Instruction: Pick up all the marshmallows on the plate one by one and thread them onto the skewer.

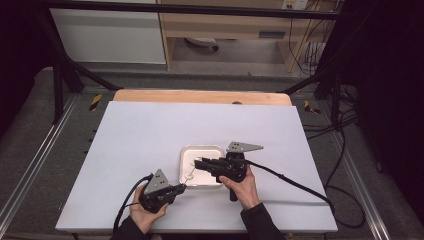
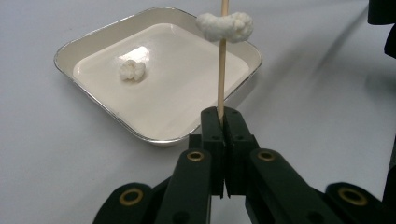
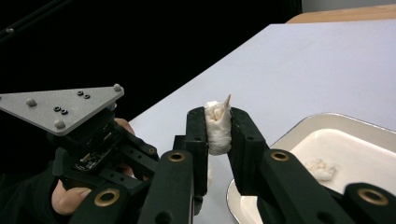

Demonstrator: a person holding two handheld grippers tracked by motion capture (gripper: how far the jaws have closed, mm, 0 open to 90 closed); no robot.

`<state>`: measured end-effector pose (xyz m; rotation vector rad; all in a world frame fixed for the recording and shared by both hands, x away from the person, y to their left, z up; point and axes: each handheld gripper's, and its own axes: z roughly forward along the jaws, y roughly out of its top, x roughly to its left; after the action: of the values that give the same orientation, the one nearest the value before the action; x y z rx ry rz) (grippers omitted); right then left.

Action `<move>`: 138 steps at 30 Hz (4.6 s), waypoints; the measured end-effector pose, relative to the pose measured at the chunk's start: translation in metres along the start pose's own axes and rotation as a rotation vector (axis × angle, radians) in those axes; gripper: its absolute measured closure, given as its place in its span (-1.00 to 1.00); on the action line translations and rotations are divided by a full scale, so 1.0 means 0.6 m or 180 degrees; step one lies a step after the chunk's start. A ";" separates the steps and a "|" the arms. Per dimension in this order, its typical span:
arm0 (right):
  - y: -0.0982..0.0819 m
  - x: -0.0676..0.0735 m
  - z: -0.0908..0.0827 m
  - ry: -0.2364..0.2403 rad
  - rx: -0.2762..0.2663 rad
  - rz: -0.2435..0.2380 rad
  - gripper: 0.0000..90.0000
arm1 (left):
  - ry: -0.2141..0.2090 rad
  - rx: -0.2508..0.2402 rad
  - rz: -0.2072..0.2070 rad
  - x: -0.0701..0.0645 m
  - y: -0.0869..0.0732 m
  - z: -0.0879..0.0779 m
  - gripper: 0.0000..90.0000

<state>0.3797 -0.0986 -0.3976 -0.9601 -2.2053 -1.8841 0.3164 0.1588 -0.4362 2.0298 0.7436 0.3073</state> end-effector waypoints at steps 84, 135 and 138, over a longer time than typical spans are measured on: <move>0.009 -0.067 0.122 -0.1347 0.1223 -0.0642 -0.77 | 0.0179 -0.0028 -0.0259 0.058 -0.003 -0.047 0.96; 0.030 -0.058 0.113 -0.1074 0.1359 -0.0831 0.51 | 0.0152 -0.0003 -0.0231 0.053 -0.003 -0.042 0.96; 0.036 -0.053 0.099 -0.1010 0.1297 -0.0781 0.52 | 0.0146 0.0000 -0.0217 0.052 -0.003 -0.041 0.96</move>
<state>0.4354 -0.0561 -0.4076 -1.0013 -2.8558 -1.3350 0.3281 0.1953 -0.4265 1.9984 0.8395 0.3155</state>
